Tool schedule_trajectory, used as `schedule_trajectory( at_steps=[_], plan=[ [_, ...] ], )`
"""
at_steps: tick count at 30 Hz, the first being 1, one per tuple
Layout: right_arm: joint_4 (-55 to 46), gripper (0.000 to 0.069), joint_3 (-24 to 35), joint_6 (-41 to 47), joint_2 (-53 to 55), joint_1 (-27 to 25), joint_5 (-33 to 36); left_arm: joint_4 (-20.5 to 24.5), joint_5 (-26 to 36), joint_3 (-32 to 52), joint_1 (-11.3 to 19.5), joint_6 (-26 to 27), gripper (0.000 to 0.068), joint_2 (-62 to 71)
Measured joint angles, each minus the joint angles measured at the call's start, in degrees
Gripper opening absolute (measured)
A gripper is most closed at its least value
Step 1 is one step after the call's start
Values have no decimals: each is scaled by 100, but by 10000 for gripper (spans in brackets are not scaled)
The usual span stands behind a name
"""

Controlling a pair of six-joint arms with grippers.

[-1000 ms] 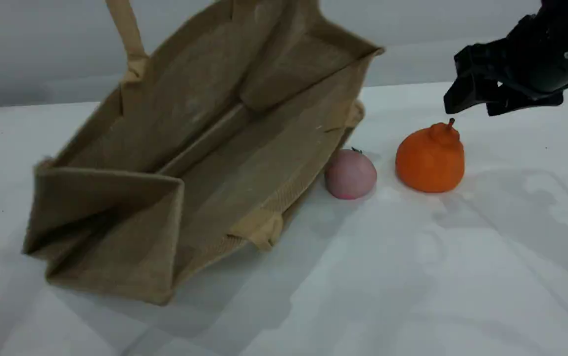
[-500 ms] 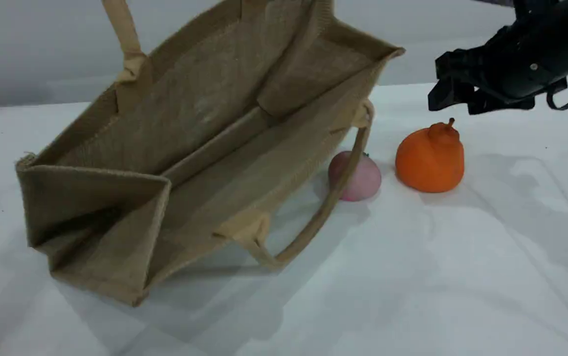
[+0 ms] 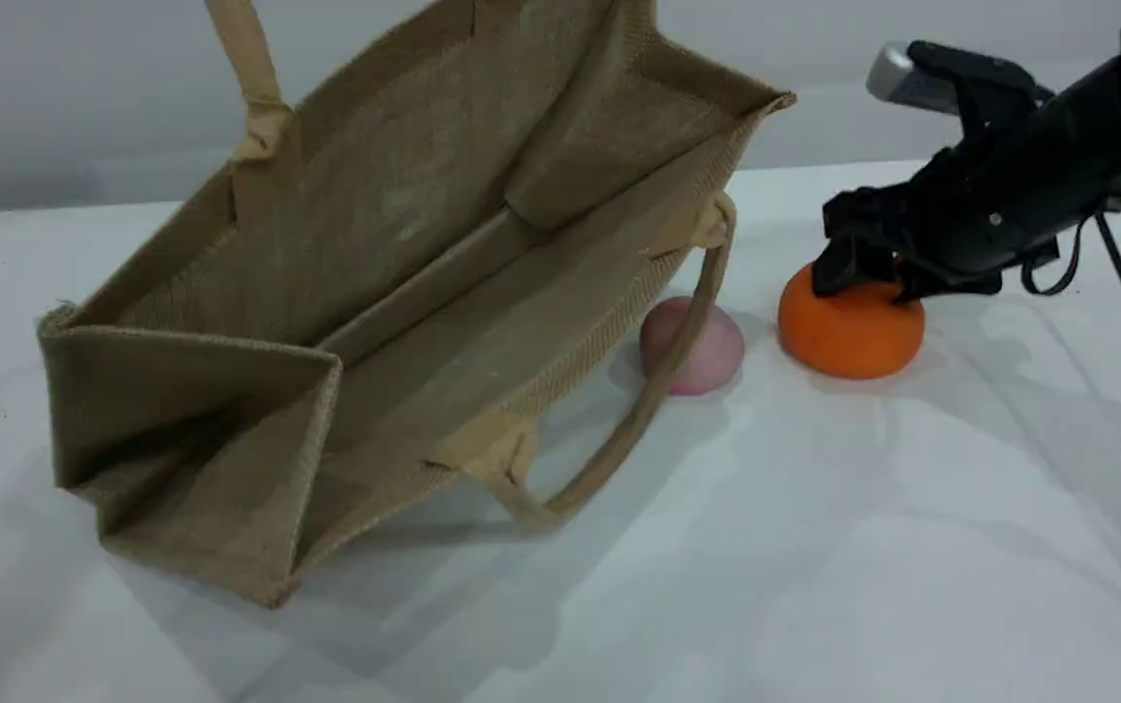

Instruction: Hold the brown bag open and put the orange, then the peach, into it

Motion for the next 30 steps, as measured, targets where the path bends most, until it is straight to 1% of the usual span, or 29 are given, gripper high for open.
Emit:
schedule_trajectory(
  at_steps=[1,3,4,6,8,9,12,14,18,21,23,26,30],
  plan=[
    [0,401,0,0,22,0,0,0,0,0,0,0,78,0],
    [0,355,7,0,23,0,0,-4,0,0,0,0,78,0],
    [0,310,12,5,5,0,0,-4,0,0,0,-6,78,0],
    [0,186,12,5,-34,0,-8,-4,0,0,0,-6,78,0],
    [-6,78,24,10,-142,0,-35,-4,0,0,0,-9,78,0],
    [-18,54,47,16,-201,0,-57,-4,0,0,0,-9,78,0],
    [-232,38,170,16,-535,0,-144,-13,0,0,0,-9,78,0],
    [-412,38,283,16,-896,0,-342,-46,0,0,0,-12,78,0],
    [-460,38,655,16,-1747,0,-943,-289,0,0,0,-12,78,0],
    [-596,38,966,10,-2455,-2,-987,-398,0,0,0,-12,78,0],
    [-771,38,1162,5,-2909,-2,-765,-476,0,0,-6,-12,78,0],
    [-949,38,1360,5,-3585,-2,-156,-500,-11,0,-108,-12,78,0],
    [-1276,38,1455,151,-4162,49,1171,-467,-14,164,-287,54,78,0]
  ],
)
